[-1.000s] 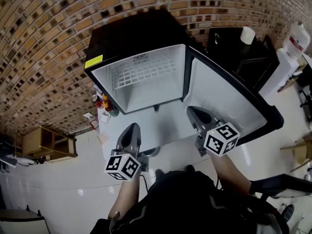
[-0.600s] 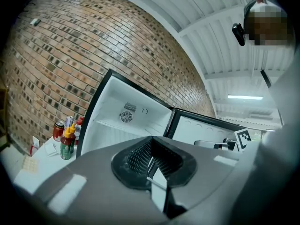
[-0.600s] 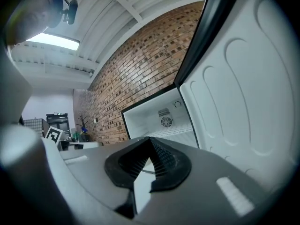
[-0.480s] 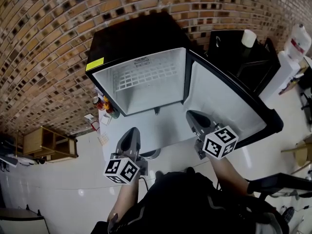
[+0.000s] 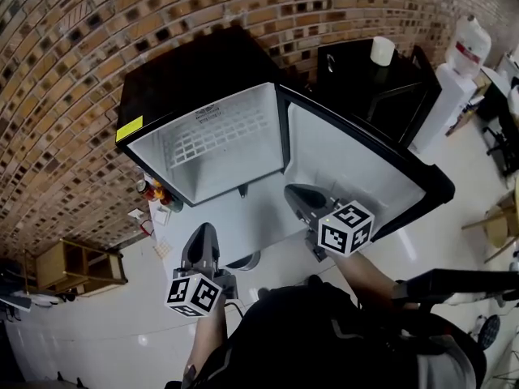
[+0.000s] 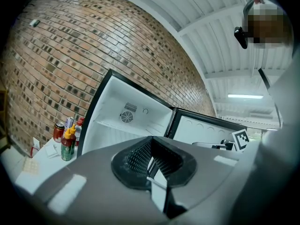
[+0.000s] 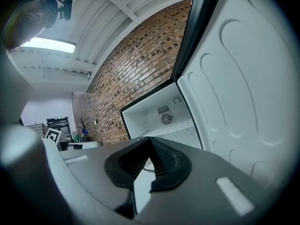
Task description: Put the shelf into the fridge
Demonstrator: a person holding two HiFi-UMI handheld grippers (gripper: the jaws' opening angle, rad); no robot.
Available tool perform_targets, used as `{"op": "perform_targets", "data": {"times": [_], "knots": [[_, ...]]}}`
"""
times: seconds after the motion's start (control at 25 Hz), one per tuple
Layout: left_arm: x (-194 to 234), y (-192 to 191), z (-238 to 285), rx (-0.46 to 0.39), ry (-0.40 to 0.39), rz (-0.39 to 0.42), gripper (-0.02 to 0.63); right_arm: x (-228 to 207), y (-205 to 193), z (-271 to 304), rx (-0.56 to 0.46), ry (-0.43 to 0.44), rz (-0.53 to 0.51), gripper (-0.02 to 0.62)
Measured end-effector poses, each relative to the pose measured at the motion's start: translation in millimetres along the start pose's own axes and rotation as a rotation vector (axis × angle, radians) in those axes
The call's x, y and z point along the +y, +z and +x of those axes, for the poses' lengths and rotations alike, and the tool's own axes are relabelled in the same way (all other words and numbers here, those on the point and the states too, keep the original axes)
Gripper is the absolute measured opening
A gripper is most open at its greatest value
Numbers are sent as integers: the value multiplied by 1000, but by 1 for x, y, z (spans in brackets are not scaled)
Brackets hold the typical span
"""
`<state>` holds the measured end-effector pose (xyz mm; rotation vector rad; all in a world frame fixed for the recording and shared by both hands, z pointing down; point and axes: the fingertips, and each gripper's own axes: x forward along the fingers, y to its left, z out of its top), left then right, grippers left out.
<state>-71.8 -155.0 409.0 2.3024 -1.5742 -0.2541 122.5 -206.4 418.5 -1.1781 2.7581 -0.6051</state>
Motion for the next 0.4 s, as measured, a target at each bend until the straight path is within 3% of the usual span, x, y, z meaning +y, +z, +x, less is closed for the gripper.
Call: {"op": "perform_targets", "data": {"times": [0.4], "knots": [[3, 5, 8, -14, -6, -4, 0, -2, 0, 12, 8, 11, 8, 6]]}}
